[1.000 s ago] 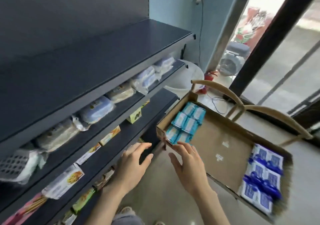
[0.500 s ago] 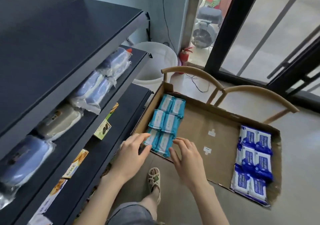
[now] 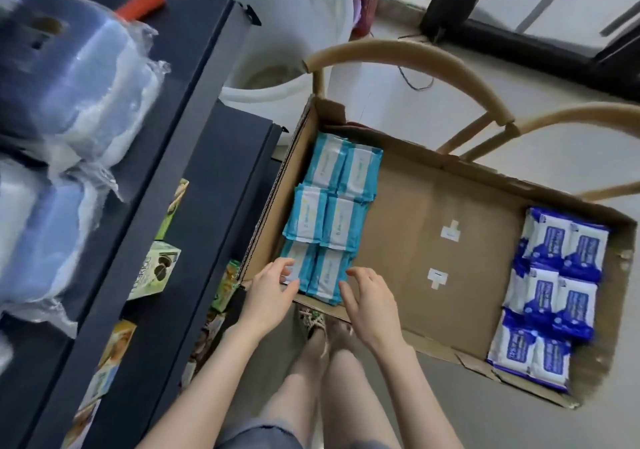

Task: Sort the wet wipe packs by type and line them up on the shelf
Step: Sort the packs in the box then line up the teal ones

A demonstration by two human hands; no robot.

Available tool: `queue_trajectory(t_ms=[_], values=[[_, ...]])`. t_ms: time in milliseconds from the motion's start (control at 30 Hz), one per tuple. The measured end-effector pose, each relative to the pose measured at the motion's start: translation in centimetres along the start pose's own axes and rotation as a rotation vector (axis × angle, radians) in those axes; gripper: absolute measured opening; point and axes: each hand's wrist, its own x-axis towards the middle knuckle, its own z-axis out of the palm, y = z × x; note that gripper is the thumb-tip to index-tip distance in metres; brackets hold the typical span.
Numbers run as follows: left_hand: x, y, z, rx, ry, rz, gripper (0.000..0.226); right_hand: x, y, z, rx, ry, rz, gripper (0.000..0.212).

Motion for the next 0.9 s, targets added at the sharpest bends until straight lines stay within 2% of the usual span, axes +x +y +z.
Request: queue_trajectory(t_ms=[233,400,633,767,900], values=[[8.9,-4.6,5.0,0.003,-0.047,-0.219,0.046,7.2,4.6,7.0,0.091,-0.165,0.216,0.041],[13.2,-7.3,7.5,0.056,-0.047,-0.347,0.057,10.6,7.1,10.9,0.183,-0.145,0.315,0.045],[15.0,-8.5,8.9,0.119,0.047,-0.37,0.031,11.9,8.3,14.4,0.266,0.034,0.525,0.057],[15.3,-9.0,9.0,0.097,0.022,-0.369,0.025,12.2,8.6,14.9,0.396,0.035,0.634,0.045],[15.0,-8.7,8.3,-0.052,-0.031,-0.401,0.02,12.2,8.6,14.3,0.482,0.016,0.642,0.032]])
